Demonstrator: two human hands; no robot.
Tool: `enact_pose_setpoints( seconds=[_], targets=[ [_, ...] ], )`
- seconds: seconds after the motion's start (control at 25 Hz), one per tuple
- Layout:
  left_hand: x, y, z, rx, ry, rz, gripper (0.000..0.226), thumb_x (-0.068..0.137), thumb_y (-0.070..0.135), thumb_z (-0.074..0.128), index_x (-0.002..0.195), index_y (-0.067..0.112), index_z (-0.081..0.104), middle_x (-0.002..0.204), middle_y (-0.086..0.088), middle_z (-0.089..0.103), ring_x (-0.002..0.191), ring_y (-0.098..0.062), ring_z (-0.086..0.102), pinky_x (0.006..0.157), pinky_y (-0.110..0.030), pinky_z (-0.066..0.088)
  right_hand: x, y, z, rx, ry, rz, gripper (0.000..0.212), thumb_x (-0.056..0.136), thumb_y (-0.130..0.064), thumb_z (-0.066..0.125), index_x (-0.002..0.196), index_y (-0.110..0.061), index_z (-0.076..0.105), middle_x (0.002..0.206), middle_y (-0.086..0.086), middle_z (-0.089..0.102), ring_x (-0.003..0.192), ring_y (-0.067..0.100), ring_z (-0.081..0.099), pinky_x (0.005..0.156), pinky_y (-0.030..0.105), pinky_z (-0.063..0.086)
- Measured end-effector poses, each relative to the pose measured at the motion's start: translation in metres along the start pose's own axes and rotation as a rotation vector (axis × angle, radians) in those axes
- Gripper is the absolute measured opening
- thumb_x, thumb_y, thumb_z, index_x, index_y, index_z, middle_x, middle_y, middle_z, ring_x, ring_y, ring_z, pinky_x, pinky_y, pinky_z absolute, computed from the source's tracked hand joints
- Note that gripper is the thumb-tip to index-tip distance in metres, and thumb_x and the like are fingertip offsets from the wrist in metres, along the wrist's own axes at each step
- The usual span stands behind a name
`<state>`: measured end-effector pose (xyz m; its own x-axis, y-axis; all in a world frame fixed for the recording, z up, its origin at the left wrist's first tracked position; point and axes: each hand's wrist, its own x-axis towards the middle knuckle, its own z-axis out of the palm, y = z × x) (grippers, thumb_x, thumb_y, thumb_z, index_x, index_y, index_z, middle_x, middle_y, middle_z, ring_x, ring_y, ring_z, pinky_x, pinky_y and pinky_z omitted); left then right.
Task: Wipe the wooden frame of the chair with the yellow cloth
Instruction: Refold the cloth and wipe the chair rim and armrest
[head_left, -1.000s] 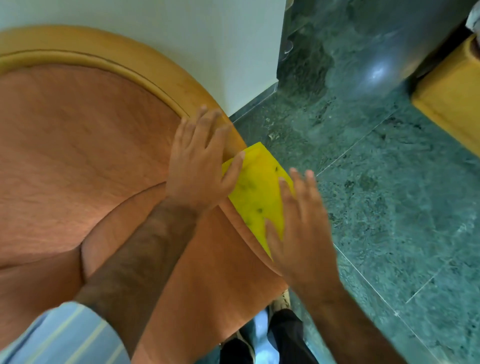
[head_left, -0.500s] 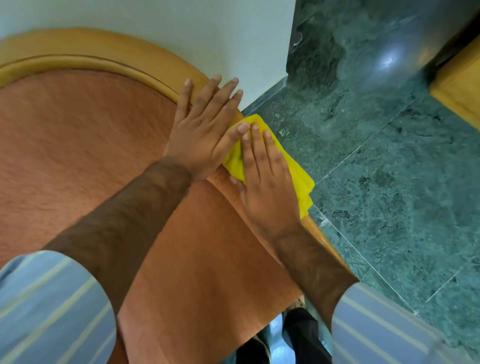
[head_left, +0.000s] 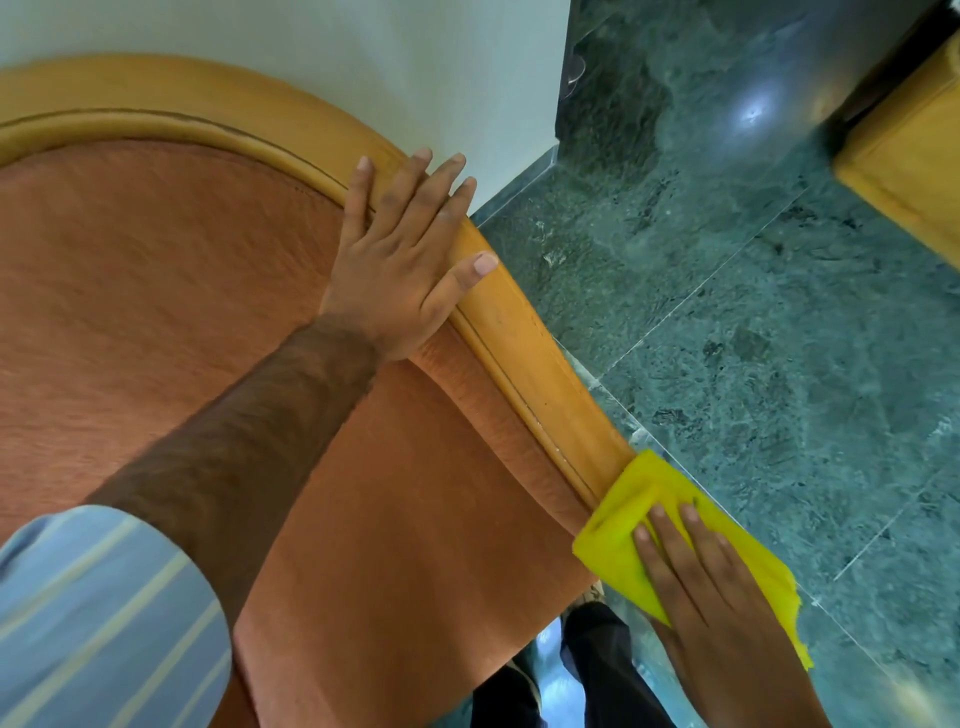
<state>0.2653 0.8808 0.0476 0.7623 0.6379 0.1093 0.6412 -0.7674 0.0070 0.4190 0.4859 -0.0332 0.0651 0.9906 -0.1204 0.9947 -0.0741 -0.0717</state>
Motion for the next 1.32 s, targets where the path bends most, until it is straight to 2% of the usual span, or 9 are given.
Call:
enact_pose_setpoints(
  seconds=[0.4,0.6,0.76,0.84,0.92,1.0,1.16,1.24,1.32],
  targets=[
    [0.000,0.000,-0.002,0.016,-0.047,0.000,0.093,0.096,0.070,-0.008,0.162,0.016,0.030,0.174,-0.001,0.024,0.163,-0.023,0.013,0.129,-0.063,0.003,0.205,-0.078,-0.033,0.211,0.193,0.255,0.062,0.112,-0.042,0.021,0.163,-0.008,0.013,0.173,0.015,0.016,0.160,0.034,0.015,0.125,0.053,0.030],
    [0.000,0.002,-0.007,-0.014,-0.100,-0.011,0.093,0.096,0.073,-0.002,0.162,0.014,0.029,0.174,-0.003,0.023,0.163,-0.024,0.011,0.129,-0.063,0.001,0.239,-0.091,-0.041,0.220,0.289,0.261,0.058,0.111,-0.036,0.021,0.163,-0.010,0.014,0.173,0.013,0.019,0.160,0.034,0.016,0.125,0.053,0.028],
    [-0.005,0.009,-0.016,-0.247,-0.035,-0.125,0.086,0.098,0.073,0.027,0.158,0.013,0.038,0.172,-0.008,0.028,0.162,-0.026,0.016,0.132,-0.054,0.008,0.221,-0.074,-0.051,0.530,0.348,0.188,0.085,0.102,-0.061,0.044,0.162,-0.007,0.017,0.172,0.018,0.014,0.161,0.033,0.010,0.131,0.048,0.017],
    [-0.024,0.022,-0.014,-0.382,0.182,-0.258,0.071,0.097,0.060,0.055,0.143,0.006,0.054,0.157,-0.017,0.047,0.149,-0.033,0.040,0.124,-0.043,0.031,0.200,-0.044,-0.054,0.804,0.310,0.368,0.092,0.093,-0.075,0.044,0.162,-0.017,0.022,0.172,0.010,0.021,0.161,0.027,0.014,0.128,0.039,0.019],
    [-0.043,0.045,-0.006,-0.512,0.277,-0.489,0.058,0.090,0.049,0.072,0.124,0.003,0.060,0.129,-0.017,0.059,0.120,-0.031,0.057,0.101,-0.035,0.046,0.178,-0.011,-0.057,1.016,0.057,0.641,0.091,0.079,-0.086,0.051,0.147,-0.026,0.047,0.150,-0.002,0.055,0.148,0.025,0.043,0.110,0.031,0.037],
    [-0.048,0.069,-0.001,-0.750,0.229,-0.761,0.056,0.084,0.045,0.080,0.117,0.007,0.056,0.107,-0.007,0.060,0.096,-0.022,0.060,0.083,-0.034,0.052,0.164,0.008,-0.054,1.141,-0.164,0.728,0.070,0.073,-0.081,0.066,0.116,-0.026,0.069,0.114,-0.008,0.070,0.122,0.028,0.065,0.086,0.032,0.047],
    [-0.039,0.079,-0.001,-1.017,0.266,-1.057,0.052,0.080,0.036,0.088,0.118,0.010,0.063,0.082,0.009,0.058,0.075,-0.006,0.060,0.070,-0.019,0.055,0.163,0.017,-0.064,1.231,-0.049,0.715,0.043,0.071,-0.047,0.090,0.104,-0.023,0.075,0.107,-0.003,0.079,0.104,0.023,0.074,0.089,0.047,0.060],
    [-0.046,0.074,-0.007,-1.150,0.252,-1.082,0.036,0.083,0.028,0.086,0.111,0.011,0.070,0.090,-0.004,0.070,0.090,-0.024,0.071,0.084,-0.041,0.063,0.165,0.014,-0.073,1.293,0.043,0.649,0.029,0.078,-0.033,0.088,0.104,-0.030,0.075,0.102,-0.006,0.081,0.097,0.015,0.077,0.085,0.045,0.064],
    [-0.065,0.066,-0.022,-1.380,0.275,-1.099,0.018,0.089,0.019,0.081,0.102,0.012,0.072,0.098,-0.017,0.074,0.096,-0.033,0.073,0.085,-0.058,0.063,0.171,0.005,-0.087,1.515,0.104,0.595,0.026,0.087,-0.023,0.079,0.105,-0.040,0.071,0.106,-0.017,0.080,0.098,0.006,0.077,0.079,0.029,0.066]
  ],
)
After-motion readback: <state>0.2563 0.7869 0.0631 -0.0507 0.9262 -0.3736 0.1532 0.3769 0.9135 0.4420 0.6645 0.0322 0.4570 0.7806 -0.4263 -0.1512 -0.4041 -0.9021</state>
